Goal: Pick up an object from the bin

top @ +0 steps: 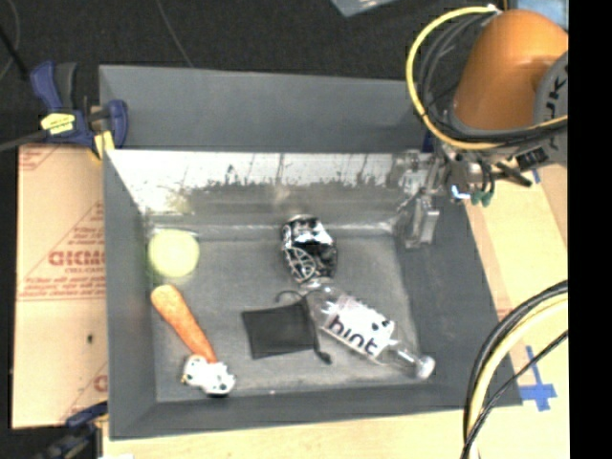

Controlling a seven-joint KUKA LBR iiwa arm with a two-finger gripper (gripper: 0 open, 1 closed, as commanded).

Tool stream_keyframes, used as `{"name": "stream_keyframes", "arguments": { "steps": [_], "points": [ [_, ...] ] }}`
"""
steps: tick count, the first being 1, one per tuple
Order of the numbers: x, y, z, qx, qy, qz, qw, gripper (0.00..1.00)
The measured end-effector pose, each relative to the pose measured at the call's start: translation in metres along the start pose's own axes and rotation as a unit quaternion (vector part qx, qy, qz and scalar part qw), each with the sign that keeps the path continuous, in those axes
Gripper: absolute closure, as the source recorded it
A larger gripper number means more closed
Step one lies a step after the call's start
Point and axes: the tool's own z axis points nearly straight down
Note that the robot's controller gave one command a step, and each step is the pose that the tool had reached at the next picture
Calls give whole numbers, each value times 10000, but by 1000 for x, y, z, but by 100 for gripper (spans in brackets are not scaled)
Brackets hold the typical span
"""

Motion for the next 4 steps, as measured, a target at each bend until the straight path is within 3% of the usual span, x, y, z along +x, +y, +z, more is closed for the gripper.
{"name": "stream_keyframes", "arguments": {
  "steps": [1, 2, 3, 4],
  "points": [
    [12, -1, 41, 6, -33, -121, 9999, 0],
    [50, 25, 146, 10, -28, -801, 9968, 100],
    [50, 25, 146, 12, -29, -805, 9967, 100],
    [68, 31, 112, -6, 25, -730, 9973, 100]
  ]
}}
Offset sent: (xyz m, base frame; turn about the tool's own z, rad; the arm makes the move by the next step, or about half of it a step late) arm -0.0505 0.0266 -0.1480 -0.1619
